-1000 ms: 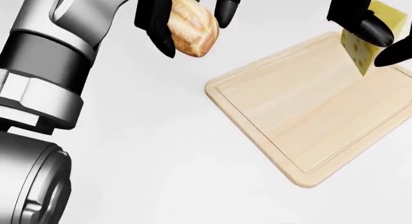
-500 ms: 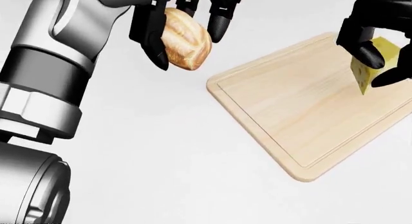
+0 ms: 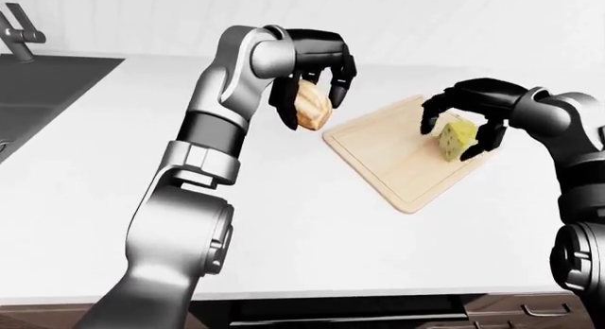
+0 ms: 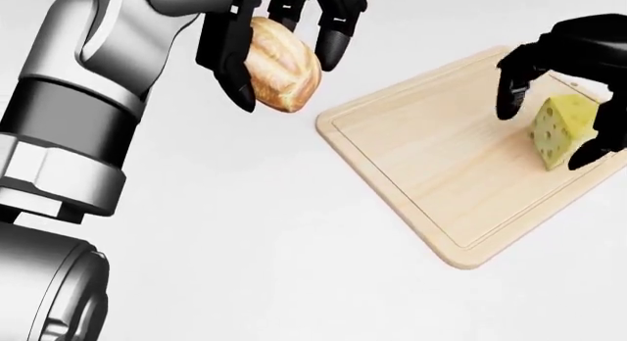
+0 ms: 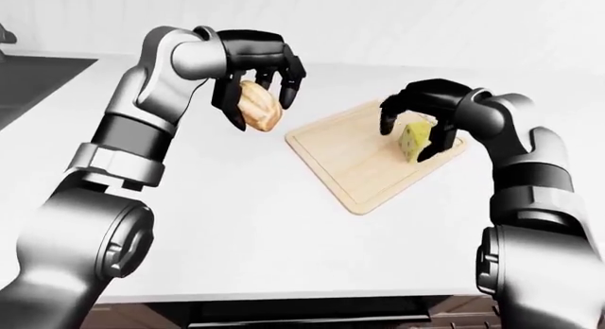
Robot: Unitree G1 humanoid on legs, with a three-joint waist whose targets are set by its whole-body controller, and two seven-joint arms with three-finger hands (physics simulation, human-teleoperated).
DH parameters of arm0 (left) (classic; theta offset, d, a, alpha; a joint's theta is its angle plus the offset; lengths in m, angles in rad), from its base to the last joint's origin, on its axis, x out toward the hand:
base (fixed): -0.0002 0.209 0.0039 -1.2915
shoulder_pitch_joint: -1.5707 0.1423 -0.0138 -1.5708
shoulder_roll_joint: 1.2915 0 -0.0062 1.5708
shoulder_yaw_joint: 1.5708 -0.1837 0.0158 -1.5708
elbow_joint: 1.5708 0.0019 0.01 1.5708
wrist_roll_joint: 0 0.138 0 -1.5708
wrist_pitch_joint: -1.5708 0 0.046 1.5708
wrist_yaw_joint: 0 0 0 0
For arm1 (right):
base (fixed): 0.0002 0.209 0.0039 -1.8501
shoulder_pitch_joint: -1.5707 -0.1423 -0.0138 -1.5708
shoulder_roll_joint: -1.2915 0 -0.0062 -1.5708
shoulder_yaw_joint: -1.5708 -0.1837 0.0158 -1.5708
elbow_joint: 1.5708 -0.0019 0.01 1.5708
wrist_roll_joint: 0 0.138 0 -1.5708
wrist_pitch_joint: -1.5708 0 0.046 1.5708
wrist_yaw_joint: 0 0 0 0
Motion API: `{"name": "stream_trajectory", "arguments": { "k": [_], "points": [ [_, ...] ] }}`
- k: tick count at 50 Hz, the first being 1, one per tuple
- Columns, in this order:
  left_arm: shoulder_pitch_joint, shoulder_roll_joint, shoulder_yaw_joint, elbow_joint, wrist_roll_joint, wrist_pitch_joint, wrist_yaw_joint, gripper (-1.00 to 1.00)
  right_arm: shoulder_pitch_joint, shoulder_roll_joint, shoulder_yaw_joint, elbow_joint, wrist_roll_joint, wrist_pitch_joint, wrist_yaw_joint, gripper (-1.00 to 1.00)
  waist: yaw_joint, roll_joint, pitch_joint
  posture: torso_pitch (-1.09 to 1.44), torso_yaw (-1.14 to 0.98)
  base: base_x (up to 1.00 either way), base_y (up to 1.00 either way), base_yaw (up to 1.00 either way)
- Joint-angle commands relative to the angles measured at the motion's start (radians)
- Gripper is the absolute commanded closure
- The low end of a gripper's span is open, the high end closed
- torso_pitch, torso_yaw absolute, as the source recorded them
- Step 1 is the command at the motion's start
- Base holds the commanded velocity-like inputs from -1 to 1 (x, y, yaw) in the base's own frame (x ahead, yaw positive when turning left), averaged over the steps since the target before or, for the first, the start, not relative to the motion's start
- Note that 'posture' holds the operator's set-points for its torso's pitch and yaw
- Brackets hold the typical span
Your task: Place the bread and cheese on the cutting board.
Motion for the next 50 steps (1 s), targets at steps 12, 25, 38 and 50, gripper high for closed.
{"name": "stream_trajectory", "arguments": {
  "k": [12, 25, 38, 50],
  "points": [
    [-0.042, 0.005, 0.015, -0.058, -0.017, -0.003, 0.0, 1.0, -0.054, -0.029, -0.031, -0.069, 0.045, 0.009, 0.028, -1.0, 0.003, -0.008, -0.034, 0.0, 0.0, 0.0, 0.0, 0.0],
    [-0.333, -0.072, 0.116, 0.26, -0.23, 0.234, 0.294, 1.0, 0.011, -0.176, -0.192, -0.552, 0.406, 0.209, 0.383, -1.0, 0.011, -0.025, -0.021, 0.0, 0.0, 0.0, 0.0, 0.0],
    [-0.233, -0.16, 0.046, 0.282, -0.303, 0.336, 0.413, 1.0, 0.183, -0.265, -0.274, -1.04, 0.695, 0.545, 0.465, -1.0, 0.004, -0.038, -0.021, 0.0, 0.0, 0.0, 0.0, 0.0],
    [-0.221, -0.224, 0.027, 0.242, -0.363, 0.426, 0.415, 1.0, 0.212, -0.287, -0.273, -1.034, 0.712, 0.547, 0.442, -1.0, 0.002, -0.047, -0.019, 0.0, 0.0, 0.0, 0.0, 0.0]
  ]
}}
